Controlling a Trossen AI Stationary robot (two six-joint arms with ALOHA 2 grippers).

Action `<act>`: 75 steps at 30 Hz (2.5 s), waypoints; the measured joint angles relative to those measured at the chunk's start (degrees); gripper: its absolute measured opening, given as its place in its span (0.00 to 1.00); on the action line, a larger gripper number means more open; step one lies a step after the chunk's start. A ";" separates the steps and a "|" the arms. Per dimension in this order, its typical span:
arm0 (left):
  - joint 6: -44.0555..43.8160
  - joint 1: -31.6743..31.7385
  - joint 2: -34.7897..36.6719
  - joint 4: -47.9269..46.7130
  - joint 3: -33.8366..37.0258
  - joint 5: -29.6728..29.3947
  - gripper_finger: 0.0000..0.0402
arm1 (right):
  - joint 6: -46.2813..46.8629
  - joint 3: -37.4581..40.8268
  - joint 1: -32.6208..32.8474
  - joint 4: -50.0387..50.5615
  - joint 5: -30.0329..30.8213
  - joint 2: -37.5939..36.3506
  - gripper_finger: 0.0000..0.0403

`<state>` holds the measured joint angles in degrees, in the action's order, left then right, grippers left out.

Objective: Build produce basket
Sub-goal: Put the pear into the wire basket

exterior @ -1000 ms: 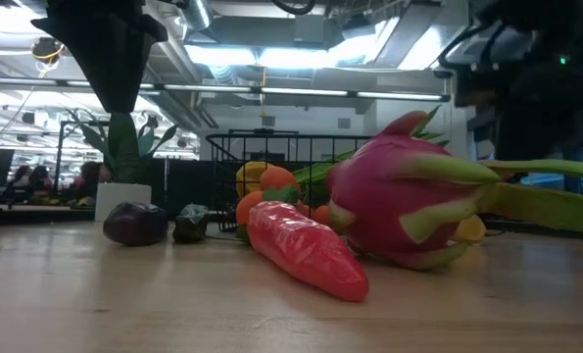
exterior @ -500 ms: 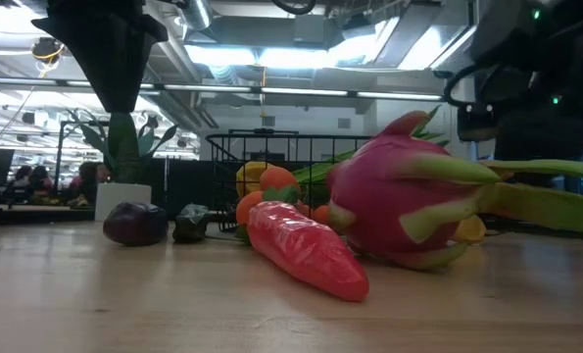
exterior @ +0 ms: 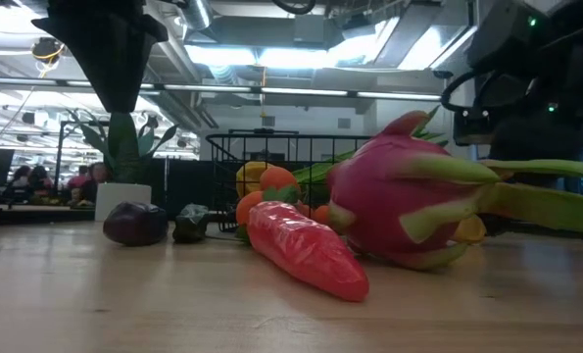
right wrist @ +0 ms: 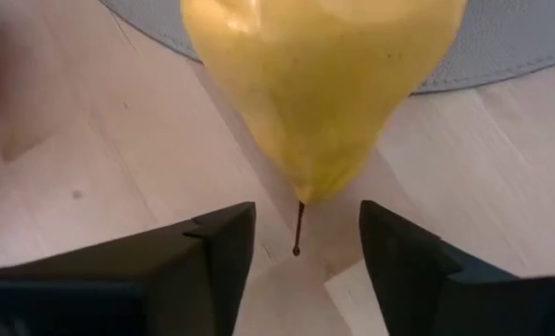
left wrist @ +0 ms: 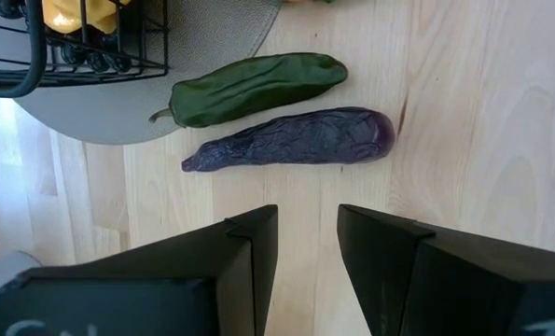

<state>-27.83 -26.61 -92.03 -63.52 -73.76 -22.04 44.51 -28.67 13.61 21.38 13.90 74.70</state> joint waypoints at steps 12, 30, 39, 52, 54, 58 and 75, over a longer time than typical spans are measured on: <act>0.00 0.02 0.00 0.10 0.00 0.02 0.26 | 0.20 -0.01 0.00 -0.67 1.19 3.54 0.34; 0.00 0.00 0.00 0.10 0.00 0.02 0.26 | 2.84 -0.18 -0.07 -0.49 -0.57 3.47 0.01; 0.00 0.01 0.00 0.10 0.00 0.02 0.26 | 3.52 -7.90 3.66 4.44 -10.54 3.67 0.00; 0.00 0.02 0.00 0.10 0.00 0.02 0.26 | -10.34 -29.31 8.95 11.48 5.56 3.63 0.00; 0.00 0.02 0.00 0.10 0.00 0.02 0.26 | -14.45 -31.58 7.84 11.53 9.90 3.63 0.00; 0.00 0.02 0.00 0.10 0.00 0.02 0.26 | -19.90 -35.04 3.55 11.48 14.73 3.60 0.00; -0.01 -0.02 0.00 0.16 0.00 0.00 0.26 | -27.32 -36.17 -14.96 5.34 2.33 8.74 0.10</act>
<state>-27.84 -26.63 -92.03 -63.35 -73.76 -22.03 17.19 -64.84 -1.35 26.72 16.22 83.44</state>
